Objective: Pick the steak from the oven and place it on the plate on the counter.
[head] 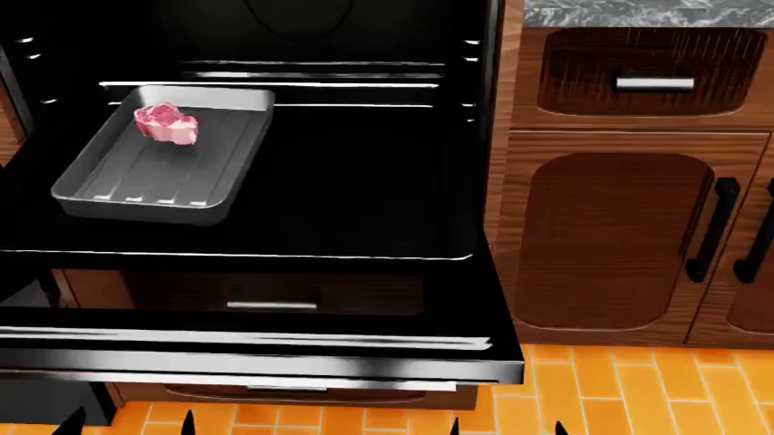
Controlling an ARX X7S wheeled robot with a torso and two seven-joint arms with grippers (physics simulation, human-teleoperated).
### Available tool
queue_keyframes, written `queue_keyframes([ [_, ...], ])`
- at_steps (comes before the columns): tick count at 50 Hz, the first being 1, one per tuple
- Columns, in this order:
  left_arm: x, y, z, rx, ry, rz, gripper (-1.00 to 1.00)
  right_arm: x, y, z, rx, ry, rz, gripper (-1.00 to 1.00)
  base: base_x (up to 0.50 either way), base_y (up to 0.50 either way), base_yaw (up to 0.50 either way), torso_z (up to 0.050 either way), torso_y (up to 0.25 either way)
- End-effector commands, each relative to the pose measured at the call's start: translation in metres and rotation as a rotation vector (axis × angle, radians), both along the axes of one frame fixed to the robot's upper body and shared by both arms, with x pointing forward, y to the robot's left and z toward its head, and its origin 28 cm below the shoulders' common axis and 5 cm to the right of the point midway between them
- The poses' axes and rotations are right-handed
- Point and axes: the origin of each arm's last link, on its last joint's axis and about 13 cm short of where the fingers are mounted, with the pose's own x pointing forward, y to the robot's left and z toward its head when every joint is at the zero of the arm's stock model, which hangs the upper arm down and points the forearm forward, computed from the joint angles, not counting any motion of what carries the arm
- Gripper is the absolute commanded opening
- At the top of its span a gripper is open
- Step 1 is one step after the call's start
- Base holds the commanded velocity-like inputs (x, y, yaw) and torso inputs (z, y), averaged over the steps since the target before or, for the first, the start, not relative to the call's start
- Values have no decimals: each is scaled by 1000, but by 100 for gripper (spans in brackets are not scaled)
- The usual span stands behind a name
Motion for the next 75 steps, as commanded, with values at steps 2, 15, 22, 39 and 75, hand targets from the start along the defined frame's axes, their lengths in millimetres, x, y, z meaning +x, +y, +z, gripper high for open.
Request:
queue_keyframes([
  [2,0,0,1,2,3,3,100,5,-1,-6,-122,100,-162,100,0,0,0,0,0],
  [15,-2,-3,5,22,-55,-75,100,2,1,-3,-92,39,-42,100,0,0,0,0,0],
  [22,7,-8,49,-12,-100,-90,100,4,0,31,-57,-45,-21,100,0,0,0,0,0],
  [39,-22,-3,381,54,-799,46,100,-22,-7,362,-97,-784,-8,100,0,0,0,0,0],
  [75,-53,-9,385,186,-842,-24,100,-40,0,346,-129,-751,99,100,7,319,0,0,0],
])
